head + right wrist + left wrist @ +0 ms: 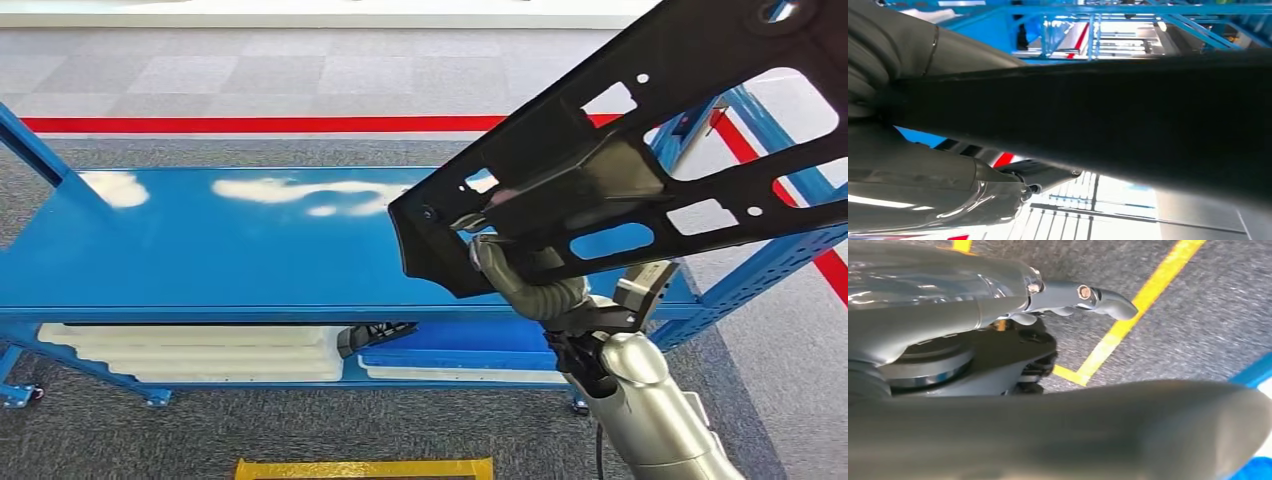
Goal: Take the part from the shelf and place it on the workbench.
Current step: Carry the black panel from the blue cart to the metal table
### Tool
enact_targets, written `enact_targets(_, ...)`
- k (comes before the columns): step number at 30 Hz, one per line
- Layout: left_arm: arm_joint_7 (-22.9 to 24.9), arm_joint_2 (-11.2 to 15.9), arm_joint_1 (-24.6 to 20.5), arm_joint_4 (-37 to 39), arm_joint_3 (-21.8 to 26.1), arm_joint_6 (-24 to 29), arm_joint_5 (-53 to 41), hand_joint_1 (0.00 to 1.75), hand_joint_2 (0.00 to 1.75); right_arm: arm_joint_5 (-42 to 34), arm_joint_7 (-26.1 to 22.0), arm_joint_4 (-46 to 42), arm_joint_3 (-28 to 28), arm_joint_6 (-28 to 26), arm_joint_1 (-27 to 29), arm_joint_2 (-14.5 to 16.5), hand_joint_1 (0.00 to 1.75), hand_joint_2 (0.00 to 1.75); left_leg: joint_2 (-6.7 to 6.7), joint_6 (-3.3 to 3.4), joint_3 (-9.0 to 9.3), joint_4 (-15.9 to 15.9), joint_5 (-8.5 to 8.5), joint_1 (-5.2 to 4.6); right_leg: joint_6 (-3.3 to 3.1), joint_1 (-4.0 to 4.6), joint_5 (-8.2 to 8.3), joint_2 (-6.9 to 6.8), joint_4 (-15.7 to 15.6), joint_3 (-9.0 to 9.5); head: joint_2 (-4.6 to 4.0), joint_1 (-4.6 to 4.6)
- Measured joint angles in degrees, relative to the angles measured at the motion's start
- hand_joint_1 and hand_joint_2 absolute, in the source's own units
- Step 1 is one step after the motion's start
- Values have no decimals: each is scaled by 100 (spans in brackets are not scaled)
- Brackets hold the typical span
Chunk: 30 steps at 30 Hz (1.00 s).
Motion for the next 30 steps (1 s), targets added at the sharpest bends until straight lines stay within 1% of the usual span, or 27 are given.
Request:
enact_targets(1,-9,-4,2,0,0,0,-5,0,175,0,0,5,7,-11,3,-2,175,175,4,-7,-83,32,38,2,16,-3,-29,2,201,7,0,-1)
enact_targets(2,-20,-5,2,0,0,0,-15,0,175,0,0,9,13,-21,3,-3,175,175,7,-19,-167,70,72,8,34,-8,61,2,214,101,1,0)
enact_targets(3,-28,-5,1,0,0,0,-32,0,175,0,0,11,20,-31,-2,-3,175,175,8,-37,-247,116,100,17,53,-17,222,2,25,289,1,0)
enact_targets(4,-34,-4,0,0,0,-1,-49,0,175,2,0,11,28,-41,-13,-3,175,175,9,-56,-324,172,121,23,70,-28,362,2,-324,545,1,1)
enact_targets(5,-39,-4,-1,0,0,-3,-63,0,175,9,0,12,37,-51,-29,-3,175,175,9,-79,-396,236,137,21,77,-27,428,4,-708,795,1,1)
enact_targets(6,-42,-4,-3,0,-1,-6,-73,0,175,21,-1,13,46,-59,-44,-4,175,175,7,-104,-454,291,157,16,71,-24,434,11,-1013,979,1,-1)
enact_targets(7,-45,-4,-4,0,-1,-10,-77,0,175,32,-4,16,56,-59,-58,-8,175,175,6,-129,-498,331,184,8,58,-17,395,19,-1202,1075,0,-2)
enact_targets(8,-49,-4,-4,0,-2,-14,-81,0,175,37,-13,25,66,-44,-70,-18,175,175,3,-157,-531,351,222,3,33,-3,368,28,-1264,1087,1,-3)
enact_targets(10,-54,0,4,0,-2,-21,-90,0,175,9,-47,60,81,25,-93,-61,175,175,-8,-217,-591,370,245,8,-63,-18,413,21,-1278,1013,1,-5)
enact_targets(11,-54,2,8,0,-3,-23,-93,0,175,-12,-69,79,87,63,-105,-86,175,175,-13,-256,-628,427,142,17,-132,-28,459,10,-1281,958,1,-6)
enact_targets(12,-53,4,11,0,-3,-26,-97,0,175,-29,-91,94,91,96,-116,-112,175,175,-17,-296,-676,569,-57,32,-192,-40,514,-5,-1286,892,0,-7)
enact_targets(13,-52,4,9,0,-4,-30,-103,0,175,-40,-110,108,93,123,-131,-137,175,175,-17,-338,-736,825,-338,53,-230,-41,572,-18,-1286,816,0,-8)
enact_targets(14,-52,4,6,0,-7,-34,-115,0,175,-48,-122,122,95,145,-138,-161,175,175,-17,-371,-800,1165,-609,73,-248,-39,633,-29,-1284,740,0,-9)
enact_targets(15,-52,4,3,0,-9,-39,-131,0,175,-54,-131,139,95,162,-146,-187,175,175,-16,-394,-847,1511,-796,89,-248,-36,694,-40,-1280,661,0,-9)
enact_targets(16,-52,4,1,0,-12,-42,-149,0,175,-58,-135,159,97,175,-151,-210,175,175,-16,-408,-845,1763,-861,100,-245,-34,754,-51,-1276,584,0,-9)
enact_targets(17,-52,4,0,0,-15,-44,-165,0,175,-63,-137,176,99,183,-153,-231,175,175,-17,-410,-768,1841,-798,105,-237,-32,810,-60,-1273,510,0,-9)
enact_targets(18,-52,4,0,0,-18,-45,-174,0,175,-67,-140,187,101,196,-155,-252,175,175,-17,-400,-604,1719,-654,107,-225,-30,863,-65,-1270,442,1,-9)
enact_targets(19,-52,4,-2,0,-20,-45,-179,0,175,-70,-144,194,104,211,-163,-272,175,175,-19,-375,-345,1405,-502,102,-211,-28,915,-67,-1269,383,1,-9)
enact_targets(20,-52,4,-7,0,-24,-45,-181,0,175,-74,-150,197,108,225,-173,-289,175,175,-23,-335,-29,976,-414,88,-194,-23,965,-66,-1267,335,1,-9)
enact_targets(21,-52,4,-13,0,-27,-45,-183,0,175,-76,-159,197,111,237,-186,-305,175,175,-27,-292,261,543,-396,71,-168,-19,1017,-66,-1267,300,1,-8)
enact_targets(22,-54,4,-20,0,-31,-45,-185,0,175,-74,-175,198,119,248,-204,-321,175,175,-31,-254,468,215,-418,50,-138,-19,1072,-68,-1272,274,0,-7)
enact_targets(23,-55,4,-25,0,-36,-44,-187,0,175,-68,-195,200,130,257,-223,-338,175,175,-33,-225,568,29,-452,28,-102,-24,1127,-70,-1283,256,1,-5)
enact_targets(25,-56,3,-27,0,-45,-39,-190,0,175,-49,-229,207,160,278,-251,-381,175,175,-21,-175,548,-71,-407,19,-25,-41,1203,-65,-1301,219,1,-5)
enact_targets(26,-57,3,-28,0,-51,-31,-191,0,175,-39,-239,214,174,287,-260,-404,175,175,-14,-143,506,-97,-351,26,4,-43,1129,-51,-1265,188,1,-3)
enact_targets(27,-58,2,-28,0,-58,-21,-193,0,175,-27,-251,220,185,298,-263,-431,175,175,-9,-106,446,-121,-290,36,21,-38,952,-34,-1142,140,0,-1)
enact_targets(29,-54,1,-29,1,-71,12,-198,0,175,14,-292,232,209,329,-268,-481,175,175,-26,-54,282,-128,-165,33,27,-25,408,-8,-607,-1,0,3)
enact_targets(30,-51,1,-26,1,-75,25,-199,0,175,39,-313,234,223,344,-268,-505,175,175,-42,-41,195,-122,-107,23,27,-20,210,-3,-246,-71,0,2)
